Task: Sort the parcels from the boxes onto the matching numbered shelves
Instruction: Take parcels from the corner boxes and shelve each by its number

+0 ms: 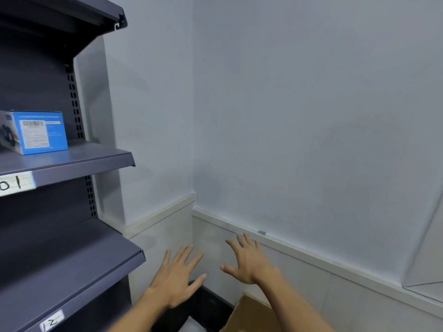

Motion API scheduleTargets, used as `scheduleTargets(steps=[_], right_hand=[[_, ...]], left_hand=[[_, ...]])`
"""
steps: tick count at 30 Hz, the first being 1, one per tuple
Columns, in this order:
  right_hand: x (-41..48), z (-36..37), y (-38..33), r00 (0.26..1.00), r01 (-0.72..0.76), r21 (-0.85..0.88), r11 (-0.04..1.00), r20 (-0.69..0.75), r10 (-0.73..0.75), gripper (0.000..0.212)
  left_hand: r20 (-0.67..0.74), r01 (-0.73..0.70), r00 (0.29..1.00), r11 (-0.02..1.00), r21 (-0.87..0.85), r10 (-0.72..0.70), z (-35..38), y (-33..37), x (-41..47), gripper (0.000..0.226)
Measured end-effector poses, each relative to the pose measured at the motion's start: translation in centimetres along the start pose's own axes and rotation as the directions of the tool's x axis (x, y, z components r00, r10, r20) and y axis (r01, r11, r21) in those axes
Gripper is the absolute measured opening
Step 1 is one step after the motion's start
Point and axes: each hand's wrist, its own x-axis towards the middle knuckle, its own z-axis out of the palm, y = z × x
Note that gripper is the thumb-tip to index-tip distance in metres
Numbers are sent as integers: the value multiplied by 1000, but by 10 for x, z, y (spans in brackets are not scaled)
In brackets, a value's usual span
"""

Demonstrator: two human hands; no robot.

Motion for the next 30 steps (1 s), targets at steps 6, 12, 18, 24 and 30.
scheduleTargets(steps=[6,12,18,24,30], right_hand=[[24,9,6,999,-43,10,999,11,43,81],[53,32,24,997,-53,18,998,49,53,81],[104,63,50,995,-19,45,999,103,15,81],[168,95,85,992,36,122,992,112,-50,80],[206,133,104,981,66,187,980,166,-98,80]], left_hand=[[14,-47,999,999,-28,47,15,-18,29,104],[5,-45,999,999,-29,45,43,-21,65,99],[28,4,1000,1000,-12,-3,79,-26,107,76],[53,41,998,999,-23,-39,110,-32,161,87],[83,73,994,997,-30,-71,142,-36,192,79]])
